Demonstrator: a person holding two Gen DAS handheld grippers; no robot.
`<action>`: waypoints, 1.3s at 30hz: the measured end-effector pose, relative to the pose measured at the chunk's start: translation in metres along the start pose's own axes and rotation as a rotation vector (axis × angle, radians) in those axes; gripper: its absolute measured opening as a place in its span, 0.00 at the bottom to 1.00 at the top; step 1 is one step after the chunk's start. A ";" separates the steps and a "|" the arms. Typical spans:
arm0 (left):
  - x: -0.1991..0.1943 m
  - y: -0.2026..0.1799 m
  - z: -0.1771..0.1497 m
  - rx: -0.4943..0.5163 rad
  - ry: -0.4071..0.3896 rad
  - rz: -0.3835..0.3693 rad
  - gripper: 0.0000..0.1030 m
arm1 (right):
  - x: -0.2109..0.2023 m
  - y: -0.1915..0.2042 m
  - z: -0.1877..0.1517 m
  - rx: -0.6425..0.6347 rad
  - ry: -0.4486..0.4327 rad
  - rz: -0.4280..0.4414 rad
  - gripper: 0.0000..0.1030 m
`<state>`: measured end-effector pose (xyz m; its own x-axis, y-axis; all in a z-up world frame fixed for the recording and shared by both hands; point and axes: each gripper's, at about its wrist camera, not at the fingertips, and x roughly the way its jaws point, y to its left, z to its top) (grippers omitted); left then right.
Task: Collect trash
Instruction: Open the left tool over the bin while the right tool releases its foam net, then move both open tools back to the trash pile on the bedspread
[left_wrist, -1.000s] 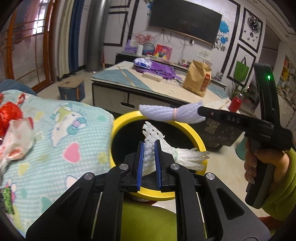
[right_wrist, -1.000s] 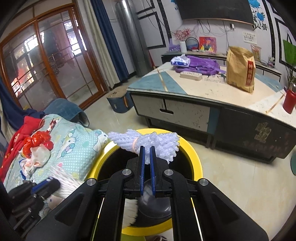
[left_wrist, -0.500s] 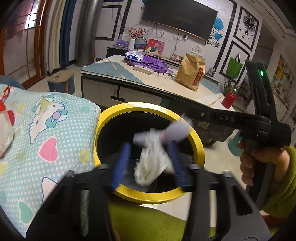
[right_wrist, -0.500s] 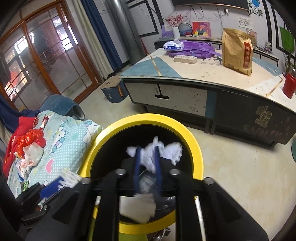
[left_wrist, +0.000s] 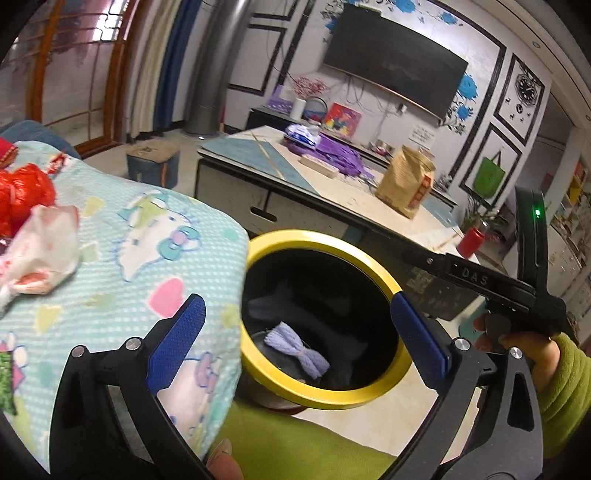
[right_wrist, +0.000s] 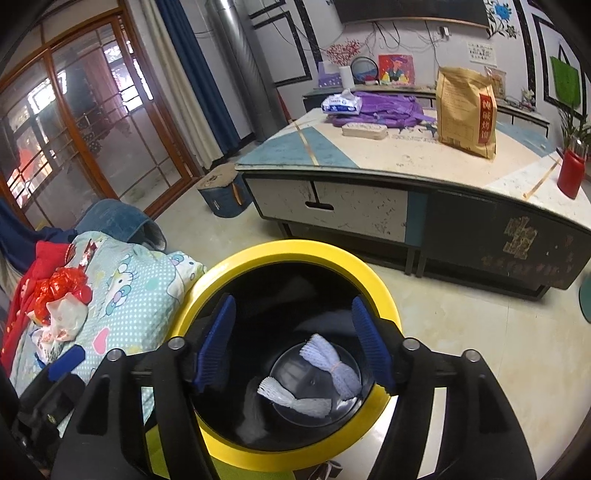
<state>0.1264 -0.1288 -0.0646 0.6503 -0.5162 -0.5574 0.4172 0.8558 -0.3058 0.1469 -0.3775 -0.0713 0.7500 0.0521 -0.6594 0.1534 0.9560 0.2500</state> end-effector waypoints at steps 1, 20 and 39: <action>-0.004 0.001 0.001 0.005 -0.010 0.011 0.89 | -0.002 0.002 0.000 -0.003 -0.005 0.003 0.64; -0.068 0.043 0.017 -0.030 -0.176 0.218 0.89 | -0.045 0.069 0.000 -0.185 -0.139 0.143 0.77; -0.122 0.104 0.026 -0.134 -0.288 0.405 0.89 | -0.047 0.152 -0.030 -0.374 -0.098 0.265 0.79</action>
<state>0.1072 0.0222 -0.0088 0.8993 -0.1146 -0.4220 0.0230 0.9761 -0.2161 0.1159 -0.2256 -0.0236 0.7922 0.2983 -0.5324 -0.2808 0.9527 0.1159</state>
